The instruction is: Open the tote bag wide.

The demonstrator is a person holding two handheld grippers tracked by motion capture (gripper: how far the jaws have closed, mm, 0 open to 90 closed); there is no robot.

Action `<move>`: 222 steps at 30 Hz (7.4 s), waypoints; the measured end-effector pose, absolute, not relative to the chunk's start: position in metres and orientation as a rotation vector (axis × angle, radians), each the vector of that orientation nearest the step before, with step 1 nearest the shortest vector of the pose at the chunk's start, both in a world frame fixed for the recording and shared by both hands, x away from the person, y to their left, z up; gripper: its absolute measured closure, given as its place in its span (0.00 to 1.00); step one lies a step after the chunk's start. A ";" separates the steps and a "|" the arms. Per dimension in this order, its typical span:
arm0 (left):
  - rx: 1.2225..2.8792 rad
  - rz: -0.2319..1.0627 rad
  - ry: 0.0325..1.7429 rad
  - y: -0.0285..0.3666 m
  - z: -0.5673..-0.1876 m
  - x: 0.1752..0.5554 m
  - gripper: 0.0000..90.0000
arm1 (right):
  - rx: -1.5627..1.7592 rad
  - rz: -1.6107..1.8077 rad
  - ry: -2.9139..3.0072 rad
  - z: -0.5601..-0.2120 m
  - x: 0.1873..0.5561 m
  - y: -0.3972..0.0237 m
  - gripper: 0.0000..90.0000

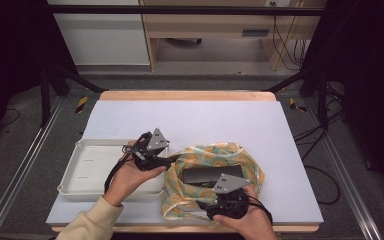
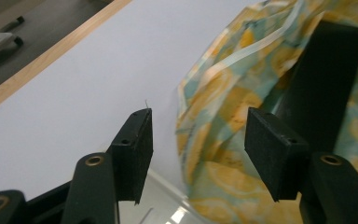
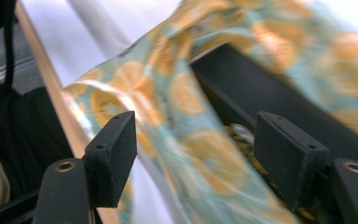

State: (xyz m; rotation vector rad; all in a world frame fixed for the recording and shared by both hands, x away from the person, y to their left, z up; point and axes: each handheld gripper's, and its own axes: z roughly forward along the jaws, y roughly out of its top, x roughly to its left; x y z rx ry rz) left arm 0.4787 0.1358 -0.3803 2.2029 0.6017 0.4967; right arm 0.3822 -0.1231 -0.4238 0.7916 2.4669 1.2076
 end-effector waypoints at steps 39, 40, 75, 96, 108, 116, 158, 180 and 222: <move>2.402 0.341 0.392 0.086 -0.452 0.395 0.83 | 1.148 0.958 2.148 -0.443 0.463 -0.218 0.96; 2.423 0.359 0.389 0.086 -0.454 0.395 0.83 | 1.145 0.954 2.155 -0.444 0.464 -0.218 0.97; 2.390 0.339 0.437 0.104 -0.431 0.400 0.81 | 1.157 1.065 2.008 -0.428 0.422 -0.236 0.64; 2.364 0.452 0.659 0.073 -0.420 0.498 0.93 | 1.005 1.038 2.341 -0.462 0.399 -0.211 0.98; 2.454 0.415 0.758 0.074 -0.448 0.522 0.96 | 1.018 0.960 2.435 -0.474 0.404 -0.206 0.98; 2.476 0.400 0.765 0.073 -0.454 0.526 0.98 | 1.019 0.963 2.448 -0.476 0.403 -0.205 0.98; 2.170 0.373 0.629 0.129 -0.385 0.475 0.85 | 0.880 1.069 2.331 -0.394 0.402 -0.199 0.76; 2.226 0.460 0.672 0.132 -0.395 0.510 0.39 | 0.920 1.031 2.308 -0.398 0.406 -0.204 0.65; 2.467 0.444 0.697 0.100 -0.432 0.557 1.00 | 1.093 0.925 2.202 -0.418 0.415 -0.229 0.52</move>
